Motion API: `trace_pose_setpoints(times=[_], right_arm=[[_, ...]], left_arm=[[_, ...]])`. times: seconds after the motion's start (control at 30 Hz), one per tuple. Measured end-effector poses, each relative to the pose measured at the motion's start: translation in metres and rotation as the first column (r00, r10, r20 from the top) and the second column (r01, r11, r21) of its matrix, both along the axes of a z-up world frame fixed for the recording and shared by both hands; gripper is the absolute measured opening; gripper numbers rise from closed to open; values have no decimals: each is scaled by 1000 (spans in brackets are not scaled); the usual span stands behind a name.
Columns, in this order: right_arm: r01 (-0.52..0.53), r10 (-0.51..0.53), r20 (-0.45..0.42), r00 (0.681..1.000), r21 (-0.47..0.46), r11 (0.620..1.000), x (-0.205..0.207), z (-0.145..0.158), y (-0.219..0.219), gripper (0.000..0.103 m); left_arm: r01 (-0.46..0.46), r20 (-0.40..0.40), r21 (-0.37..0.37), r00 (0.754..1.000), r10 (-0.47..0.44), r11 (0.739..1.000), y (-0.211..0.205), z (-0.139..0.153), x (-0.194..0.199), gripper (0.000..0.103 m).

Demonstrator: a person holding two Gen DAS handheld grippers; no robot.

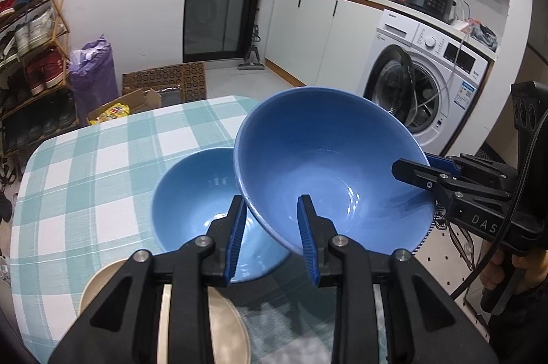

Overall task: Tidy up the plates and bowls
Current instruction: 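Lift the bowl with both grippers and carry it toward the bowl stack, then lower the held bowl into the stacked light-blue bowls with both grippers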

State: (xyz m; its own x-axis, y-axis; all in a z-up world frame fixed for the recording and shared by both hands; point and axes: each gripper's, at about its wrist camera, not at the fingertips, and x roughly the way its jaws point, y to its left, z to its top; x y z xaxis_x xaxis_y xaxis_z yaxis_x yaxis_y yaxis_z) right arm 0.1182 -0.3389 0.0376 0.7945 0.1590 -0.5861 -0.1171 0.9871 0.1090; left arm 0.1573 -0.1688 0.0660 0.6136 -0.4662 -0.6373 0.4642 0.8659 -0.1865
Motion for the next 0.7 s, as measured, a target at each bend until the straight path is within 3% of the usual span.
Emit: trace_pose_setpoints(times=[0.7], right_arm=[[-120,120,-14,993,-25,992,45,0,61,27]], left_arm=[[-129,-8,13,992,129,992,54,-10,16,29]])
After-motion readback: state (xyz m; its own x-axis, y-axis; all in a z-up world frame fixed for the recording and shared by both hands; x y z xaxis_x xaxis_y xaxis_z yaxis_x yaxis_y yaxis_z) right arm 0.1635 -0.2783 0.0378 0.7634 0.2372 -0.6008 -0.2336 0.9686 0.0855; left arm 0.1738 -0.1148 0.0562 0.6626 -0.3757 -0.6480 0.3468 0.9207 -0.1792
